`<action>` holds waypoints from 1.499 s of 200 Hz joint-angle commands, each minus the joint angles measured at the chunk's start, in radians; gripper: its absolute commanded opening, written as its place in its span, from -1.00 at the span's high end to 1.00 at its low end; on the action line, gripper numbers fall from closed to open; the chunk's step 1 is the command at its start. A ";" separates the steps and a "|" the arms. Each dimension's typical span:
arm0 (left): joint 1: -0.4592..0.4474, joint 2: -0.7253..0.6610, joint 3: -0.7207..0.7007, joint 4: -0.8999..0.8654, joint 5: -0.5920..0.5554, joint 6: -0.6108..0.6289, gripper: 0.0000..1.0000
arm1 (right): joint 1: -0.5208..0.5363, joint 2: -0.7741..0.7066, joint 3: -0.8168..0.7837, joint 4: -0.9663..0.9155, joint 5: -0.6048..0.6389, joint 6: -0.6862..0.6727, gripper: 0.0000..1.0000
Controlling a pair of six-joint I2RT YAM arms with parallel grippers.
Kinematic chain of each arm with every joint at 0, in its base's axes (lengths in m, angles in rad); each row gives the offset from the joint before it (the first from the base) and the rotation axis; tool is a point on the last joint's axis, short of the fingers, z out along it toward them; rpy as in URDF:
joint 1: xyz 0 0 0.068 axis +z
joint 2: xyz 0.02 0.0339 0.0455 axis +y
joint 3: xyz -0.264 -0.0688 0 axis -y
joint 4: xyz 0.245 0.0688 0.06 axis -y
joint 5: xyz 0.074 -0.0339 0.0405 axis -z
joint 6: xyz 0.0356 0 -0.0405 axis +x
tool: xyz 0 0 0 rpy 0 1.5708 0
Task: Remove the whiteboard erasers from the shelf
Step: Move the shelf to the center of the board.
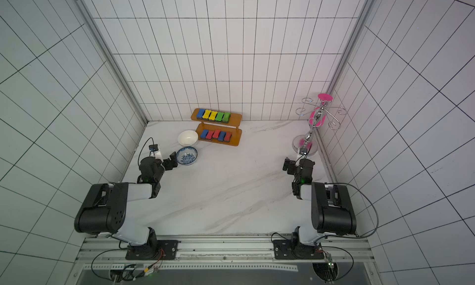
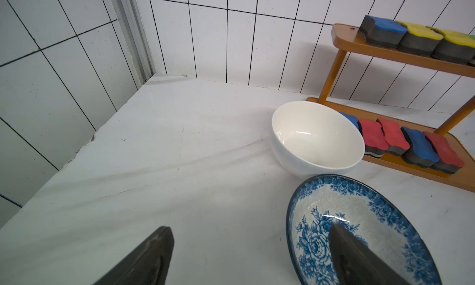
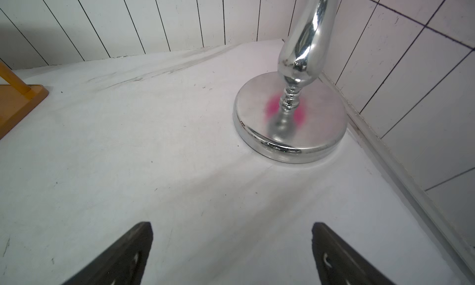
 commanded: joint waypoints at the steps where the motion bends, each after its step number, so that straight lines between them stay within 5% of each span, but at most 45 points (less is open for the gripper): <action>1: 0.000 0.005 -0.002 0.023 -0.006 -0.002 -0.95 | -0.012 0.000 0.015 0.003 -0.005 -0.009 -0.97; 77: 0.000 0.001 -0.001 0.016 -0.006 -0.002 -0.95 | -0.010 -0.002 0.014 0.001 -0.002 -0.012 -0.97; 91: -0.001 -0.011 0.007 0.014 -0.040 -0.009 -0.96 | 0.022 -0.043 0.012 -0.009 0.159 0.012 -0.98; 109: -0.028 -0.083 0.118 -0.250 -0.225 -0.047 -0.96 | 0.095 -0.207 0.073 -0.251 0.283 -0.023 -0.97; 127: -0.073 -0.109 0.264 -0.480 -0.362 -0.103 -0.95 | 0.160 -0.301 0.192 -0.475 0.337 0.168 -0.97; 159: -0.147 -0.037 0.434 -0.533 -0.348 -0.197 -0.97 | 0.343 -0.219 0.426 -0.599 0.332 0.318 -0.97; 194: -0.169 0.120 0.688 -0.632 -0.203 -0.246 -0.97 | 0.456 0.103 0.855 -0.782 0.187 0.358 -0.96; 245: -0.096 0.353 1.045 -0.772 0.104 -0.273 -0.80 | 0.459 0.455 1.289 -0.847 -0.033 0.489 -0.74; 263: -0.064 0.453 1.181 -0.832 0.222 -0.293 -0.61 | 0.449 0.552 1.390 -0.851 -0.092 0.561 -0.67; 300: -0.046 0.611 1.352 -0.862 0.386 -0.325 -0.54 | 0.414 0.695 1.495 -0.778 -0.192 0.711 -0.55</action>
